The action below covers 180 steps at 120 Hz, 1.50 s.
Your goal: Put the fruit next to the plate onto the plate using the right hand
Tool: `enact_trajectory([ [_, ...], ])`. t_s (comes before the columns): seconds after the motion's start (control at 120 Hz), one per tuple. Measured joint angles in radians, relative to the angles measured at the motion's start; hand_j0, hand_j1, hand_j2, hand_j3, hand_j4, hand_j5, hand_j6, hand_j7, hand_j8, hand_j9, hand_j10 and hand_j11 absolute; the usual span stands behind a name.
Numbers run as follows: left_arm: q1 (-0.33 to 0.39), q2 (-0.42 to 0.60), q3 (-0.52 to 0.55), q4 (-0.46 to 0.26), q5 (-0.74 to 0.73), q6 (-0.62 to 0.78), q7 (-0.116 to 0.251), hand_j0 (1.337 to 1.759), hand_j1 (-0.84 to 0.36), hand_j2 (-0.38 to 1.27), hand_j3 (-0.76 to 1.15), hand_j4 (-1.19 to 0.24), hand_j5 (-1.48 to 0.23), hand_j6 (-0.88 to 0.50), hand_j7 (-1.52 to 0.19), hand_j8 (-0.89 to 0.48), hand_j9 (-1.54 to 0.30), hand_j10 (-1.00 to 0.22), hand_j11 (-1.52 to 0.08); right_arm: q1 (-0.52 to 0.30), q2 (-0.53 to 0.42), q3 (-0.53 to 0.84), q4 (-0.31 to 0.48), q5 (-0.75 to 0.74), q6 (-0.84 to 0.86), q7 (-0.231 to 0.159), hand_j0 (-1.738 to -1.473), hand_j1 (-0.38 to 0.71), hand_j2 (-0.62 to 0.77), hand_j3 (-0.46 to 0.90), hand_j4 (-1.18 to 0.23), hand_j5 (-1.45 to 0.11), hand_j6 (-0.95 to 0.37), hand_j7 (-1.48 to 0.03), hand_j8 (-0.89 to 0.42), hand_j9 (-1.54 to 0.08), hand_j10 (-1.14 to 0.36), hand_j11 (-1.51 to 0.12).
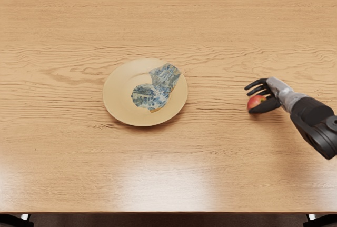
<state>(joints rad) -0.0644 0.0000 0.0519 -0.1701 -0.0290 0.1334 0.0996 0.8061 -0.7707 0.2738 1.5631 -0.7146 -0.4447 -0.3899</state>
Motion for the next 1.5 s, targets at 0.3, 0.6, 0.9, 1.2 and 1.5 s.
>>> enact_trajectory([
  [0.3,0.000,0.000,0.000,0.000,0.000,0.000,0.000,1.658,0.34,0.00,0.00,-0.01,-0.01,-0.01,-0.01,-0.01,-0.01,-0.01,-0.01,0.048,0.039,0.001,0.000,0.003,0.013,-0.045,-1.657,0.23,0.01,0.00,-0.52,-0.68,-0.52,-0.68,-0.44,-0.69,-0.45,-0.68],
  [0.6,0.000,0.000,0.000,0.000,0.000,0.000,0.000,1.658,0.34,0.00,0.00,-0.01,-0.01,-0.01,-0.01,-0.01,-0.01,-0.01,-0.01,0.093,0.094,0.001,0.002,0.003,0.013,-0.084,-1.657,0.23,0.01,0.00,-0.52,-0.68,-0.52,-0.68,-0.44,-0.69,-0.45,-0.68],
  [0.9,0.000,0.000,0.000,0.000,0.000,0.000,0.000,1.658,0.34,0.00,0.00,-0.01,-0.01,-0.01,-0.01,-0.01,-0.01,-0.01,-0.01,0.123,0.152,0.001,0.000,0.003,0.011,-0.105,-1.657,0.23,0.01,0.00,-0.52,-0.68,-0.52,-0.68,-0.43,-0.69,-0.45,-0.68],
  [1.2,0.000,0.000,0.000,0.000,0.000,0.000,0.000,1.658,0.34,0.00,0.00,-0.01,-0.01,-0.01,-0.01,-0.01,-0.01,-0.01,-0.01,0.149,0.212,0.002,0.000,0.004,0.010,-0.121,-1.657,0.23,0.01,0.00,-0.52,-0.68,-0.52,-0.68,-0.43,-0.69,-0.45,-0.68],
  [1.5,0.000,0.000,0.000,0.000,0.000,0.000,0.000,1.658,0.34,0.00,0.00,-0.01,-0.01,-0.01,-0.01,-0.01,-0.01,-0.01,-0.01,0.171,0.262,0.003,-0.001,0.004,0.004,-0.136,-1.657,0.23,0.01,0.00,-0.52,-0.68,-0.52,-0.68,-0.43,-0.69,-0.45,-0.68],
])
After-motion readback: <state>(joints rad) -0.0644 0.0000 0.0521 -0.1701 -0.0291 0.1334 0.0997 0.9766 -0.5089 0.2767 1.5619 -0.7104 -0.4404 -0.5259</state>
